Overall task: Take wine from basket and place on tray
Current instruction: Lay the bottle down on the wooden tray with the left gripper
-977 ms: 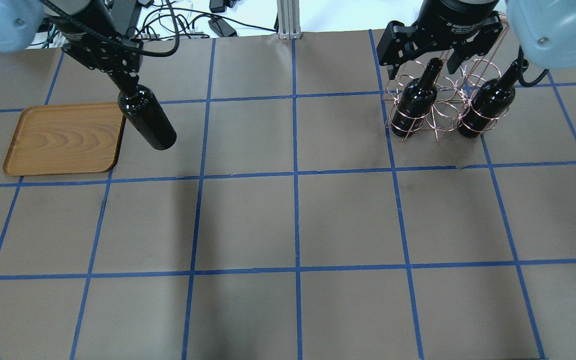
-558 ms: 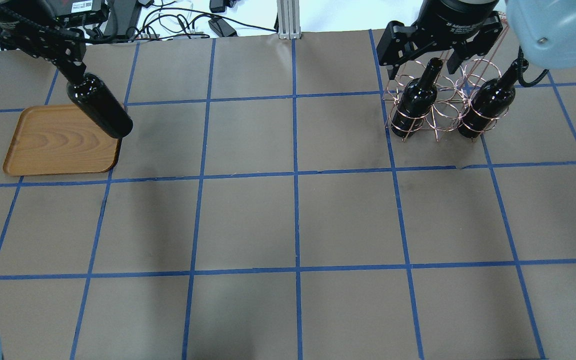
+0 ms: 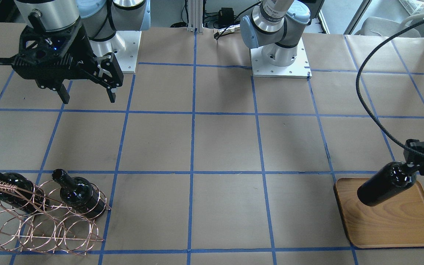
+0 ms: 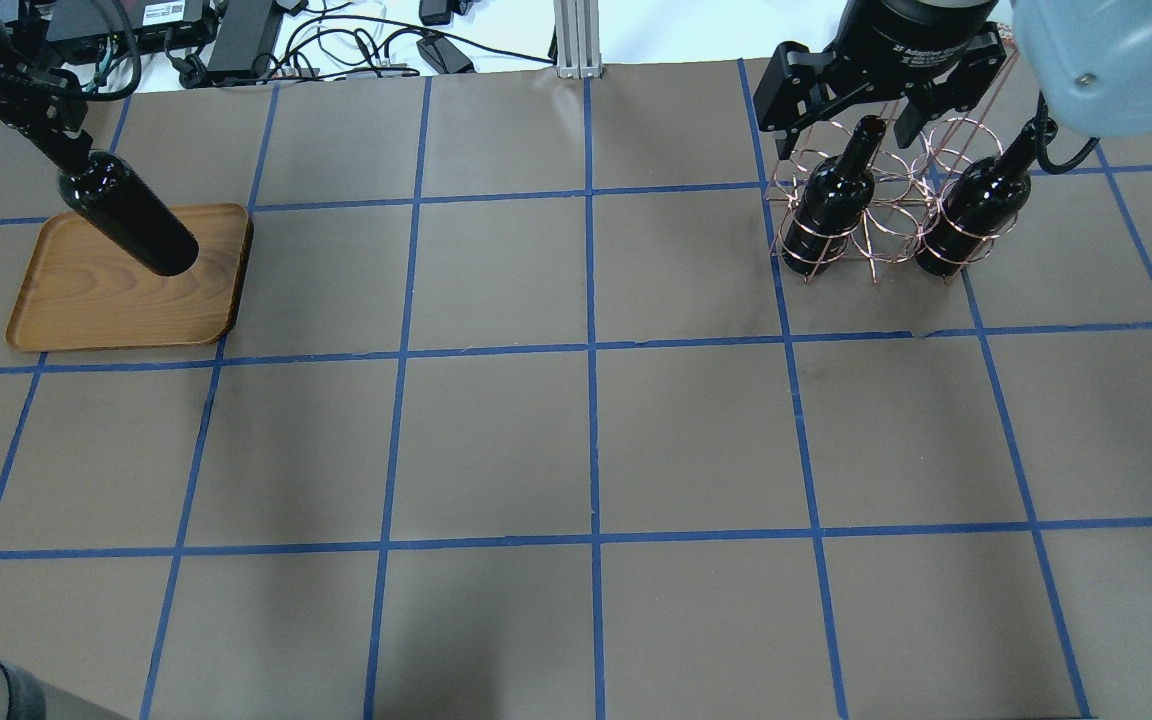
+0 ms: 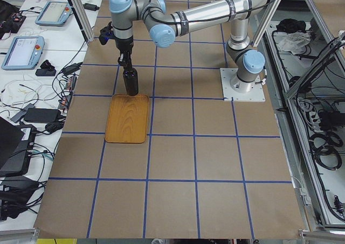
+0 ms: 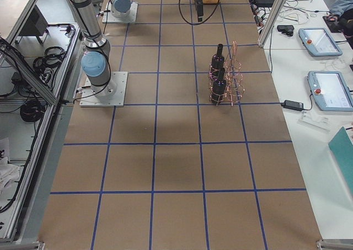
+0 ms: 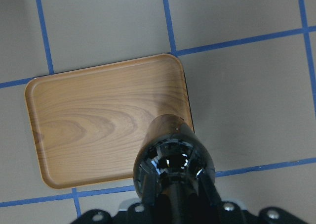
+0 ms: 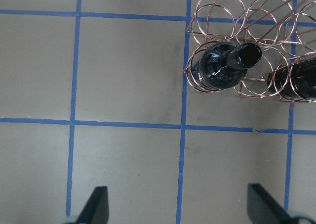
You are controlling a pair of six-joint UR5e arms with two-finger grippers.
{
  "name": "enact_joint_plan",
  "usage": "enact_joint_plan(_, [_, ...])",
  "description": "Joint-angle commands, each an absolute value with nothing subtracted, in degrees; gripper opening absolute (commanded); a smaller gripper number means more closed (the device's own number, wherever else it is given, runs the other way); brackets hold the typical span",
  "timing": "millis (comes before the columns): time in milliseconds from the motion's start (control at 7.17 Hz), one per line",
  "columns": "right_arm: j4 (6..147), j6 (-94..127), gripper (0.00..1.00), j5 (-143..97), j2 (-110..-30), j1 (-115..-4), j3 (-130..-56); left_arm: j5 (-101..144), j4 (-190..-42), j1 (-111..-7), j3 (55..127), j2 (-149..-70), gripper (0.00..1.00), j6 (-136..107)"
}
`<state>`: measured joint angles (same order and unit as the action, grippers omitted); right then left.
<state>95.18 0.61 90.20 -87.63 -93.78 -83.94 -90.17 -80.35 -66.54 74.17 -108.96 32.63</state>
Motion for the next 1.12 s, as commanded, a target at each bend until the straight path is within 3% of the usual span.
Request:
enact_joint_plan(0, [95.2, 0.6, 1.0, 90.2, -87.6, -93.8, -83.9, -89.8, -79.5, -63.3, 72.3, -111.9, 0.0, 35.8])
enact_joint_plan(977, [94.6, 0.6, 1.0, 90.3, -87.9, -93.6, -83.9, -89.0, -75.4, -60.5, 71.8, -117.6, 0.0, 38.5])
